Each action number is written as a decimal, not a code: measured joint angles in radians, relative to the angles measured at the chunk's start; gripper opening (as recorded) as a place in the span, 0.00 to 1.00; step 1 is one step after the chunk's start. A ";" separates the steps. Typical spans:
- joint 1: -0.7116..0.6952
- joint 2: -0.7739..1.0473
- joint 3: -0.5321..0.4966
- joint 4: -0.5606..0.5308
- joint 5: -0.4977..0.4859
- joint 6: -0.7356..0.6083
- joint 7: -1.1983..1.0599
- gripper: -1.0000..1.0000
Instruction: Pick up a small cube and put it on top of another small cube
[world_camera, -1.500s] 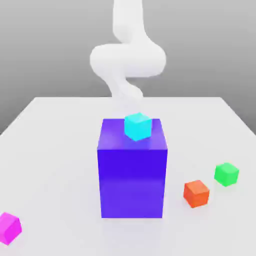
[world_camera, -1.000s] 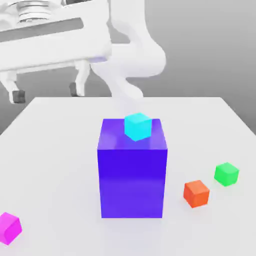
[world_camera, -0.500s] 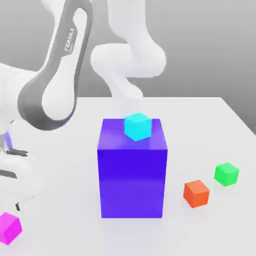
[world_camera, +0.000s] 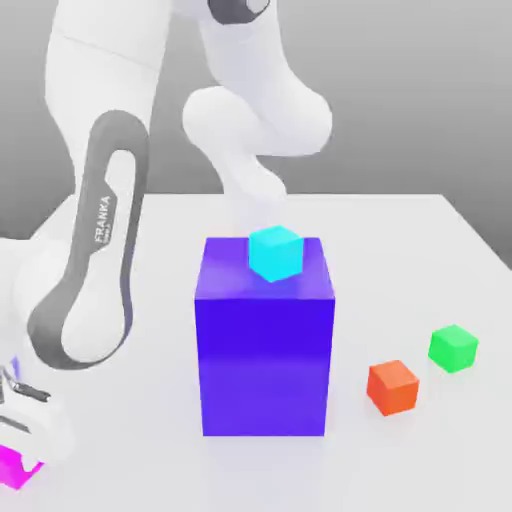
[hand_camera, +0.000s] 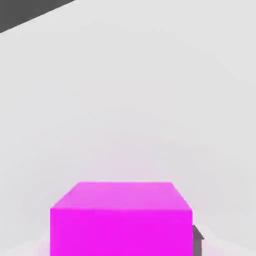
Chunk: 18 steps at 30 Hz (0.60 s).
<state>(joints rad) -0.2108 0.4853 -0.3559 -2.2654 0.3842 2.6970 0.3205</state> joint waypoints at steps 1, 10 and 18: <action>0.015 -0.035 -0.020 -0.010 -0.025 -0.025 0.019 0.00; 0.174 -0.197 0.112 -0.102 -0.129 -0.050 -0.122 0.00; 0.350 -0.325 0.322 -0.233 -0.230 -0.040 -0.346 0.00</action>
<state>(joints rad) 0.1394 0.1606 -0.0343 -2.4982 0.1539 2.6565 -0.0259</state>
